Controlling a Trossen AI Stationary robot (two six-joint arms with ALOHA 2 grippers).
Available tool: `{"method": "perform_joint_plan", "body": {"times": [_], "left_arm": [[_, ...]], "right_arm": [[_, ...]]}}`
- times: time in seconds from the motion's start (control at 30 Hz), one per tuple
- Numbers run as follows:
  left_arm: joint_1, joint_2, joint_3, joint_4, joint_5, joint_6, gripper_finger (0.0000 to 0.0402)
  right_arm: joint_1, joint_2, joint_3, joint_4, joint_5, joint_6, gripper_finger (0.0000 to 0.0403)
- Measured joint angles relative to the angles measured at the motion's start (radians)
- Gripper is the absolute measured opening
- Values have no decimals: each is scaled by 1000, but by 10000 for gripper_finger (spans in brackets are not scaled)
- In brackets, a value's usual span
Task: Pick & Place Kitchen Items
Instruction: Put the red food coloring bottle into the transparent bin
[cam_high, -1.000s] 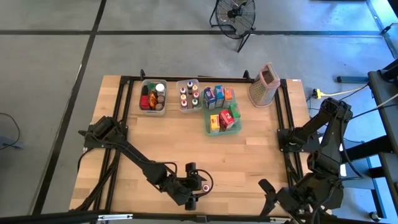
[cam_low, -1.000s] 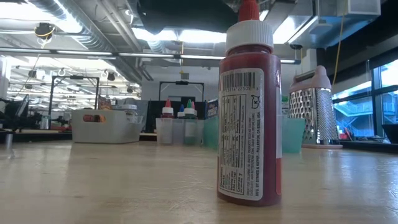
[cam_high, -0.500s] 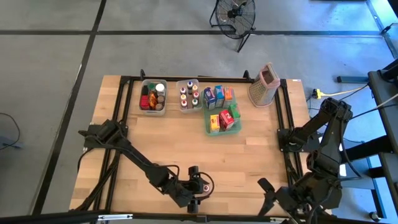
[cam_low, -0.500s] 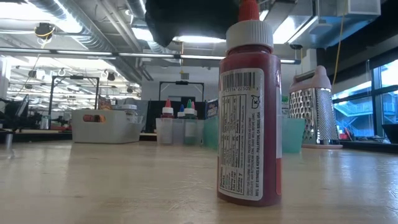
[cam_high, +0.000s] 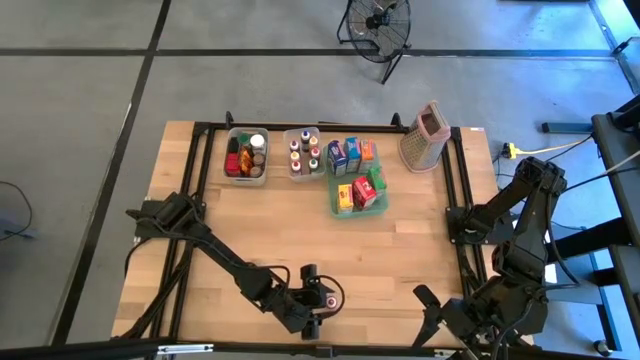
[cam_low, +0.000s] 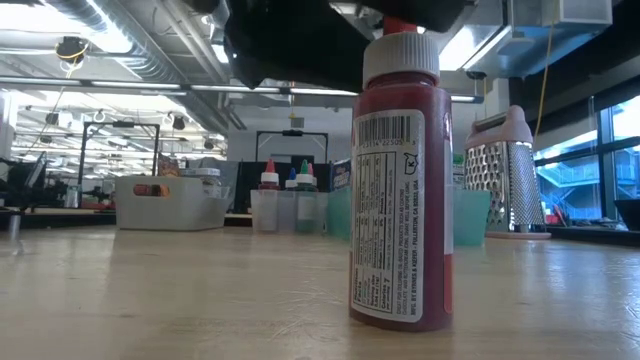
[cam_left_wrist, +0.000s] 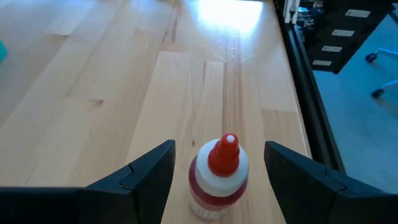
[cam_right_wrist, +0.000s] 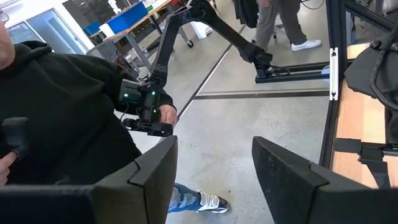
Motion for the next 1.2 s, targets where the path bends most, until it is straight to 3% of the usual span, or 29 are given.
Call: {"method": "perform_joint_plan", "body": {"times": [0.53,1.2], "left_arm": [[1,2,0,2,11,14,197],[2,2,0,-20,3,15,189]], "right_arm": [[-13,0,0,9,-1,8,211],[-25,0,0,16,-2,11,211]]}}
